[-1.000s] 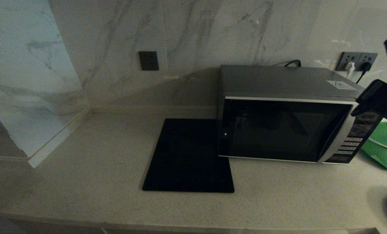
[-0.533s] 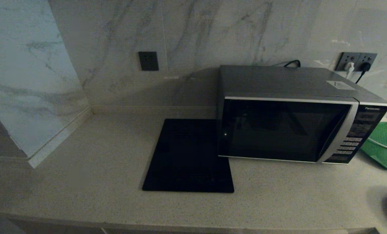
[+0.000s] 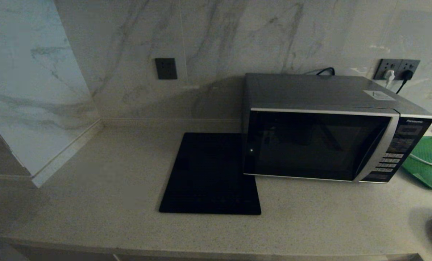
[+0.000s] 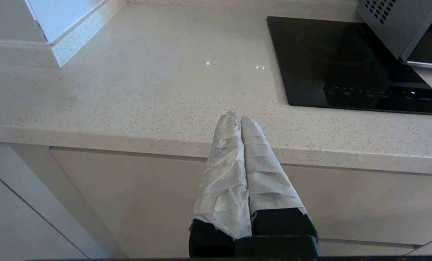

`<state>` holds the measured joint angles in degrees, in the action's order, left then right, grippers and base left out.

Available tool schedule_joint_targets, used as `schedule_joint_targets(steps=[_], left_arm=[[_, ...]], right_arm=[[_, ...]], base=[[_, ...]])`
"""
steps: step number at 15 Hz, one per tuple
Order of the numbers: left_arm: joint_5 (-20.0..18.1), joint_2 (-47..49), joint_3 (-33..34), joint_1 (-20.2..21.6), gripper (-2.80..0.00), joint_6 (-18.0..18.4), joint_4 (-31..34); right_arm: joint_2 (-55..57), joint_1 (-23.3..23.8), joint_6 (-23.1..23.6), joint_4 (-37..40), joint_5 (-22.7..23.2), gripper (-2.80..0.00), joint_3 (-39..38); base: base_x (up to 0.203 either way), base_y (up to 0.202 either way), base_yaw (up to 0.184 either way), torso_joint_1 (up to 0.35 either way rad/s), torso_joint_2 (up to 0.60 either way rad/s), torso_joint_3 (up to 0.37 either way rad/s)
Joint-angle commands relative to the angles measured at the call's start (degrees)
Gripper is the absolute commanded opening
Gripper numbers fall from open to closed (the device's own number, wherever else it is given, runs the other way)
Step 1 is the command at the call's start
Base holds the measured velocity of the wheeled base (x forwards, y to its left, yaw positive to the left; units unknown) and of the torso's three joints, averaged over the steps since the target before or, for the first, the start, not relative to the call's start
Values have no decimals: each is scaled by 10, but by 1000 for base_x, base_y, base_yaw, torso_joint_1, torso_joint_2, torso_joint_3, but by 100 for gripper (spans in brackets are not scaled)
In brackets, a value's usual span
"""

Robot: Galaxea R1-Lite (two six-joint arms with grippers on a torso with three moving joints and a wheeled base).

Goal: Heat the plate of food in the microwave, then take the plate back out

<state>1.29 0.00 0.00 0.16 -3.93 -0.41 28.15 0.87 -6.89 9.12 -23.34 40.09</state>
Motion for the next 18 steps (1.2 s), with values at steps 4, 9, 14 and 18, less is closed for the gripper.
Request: schedule_joint_targets(steps=[4, 9, 14, 18], left_arm=[[0, 0, 0, -1, -280, 0, 0], [0, 0, 0, 0, -280, 0, 0], [0, 0, 0, -1, -280, 0, 0], [0, 0, 0, 0, -280, 0, 0]], right_arm=[[-136, -37, 1, -2, 1, -280, -128], [-173, -30, 12, -93, 4, -280, -273], [-279, -14, 48, -105, 116, -280, -374], [-281, -13, 47, -82, 186, -280, -380]], base=[[0, 0, 0, 0, 0, 0], [0, 0, 0, 0, 0, 0], [0, 0, 0, 0, 0, 0], [0, 0, 0, 0, 0, 0]])
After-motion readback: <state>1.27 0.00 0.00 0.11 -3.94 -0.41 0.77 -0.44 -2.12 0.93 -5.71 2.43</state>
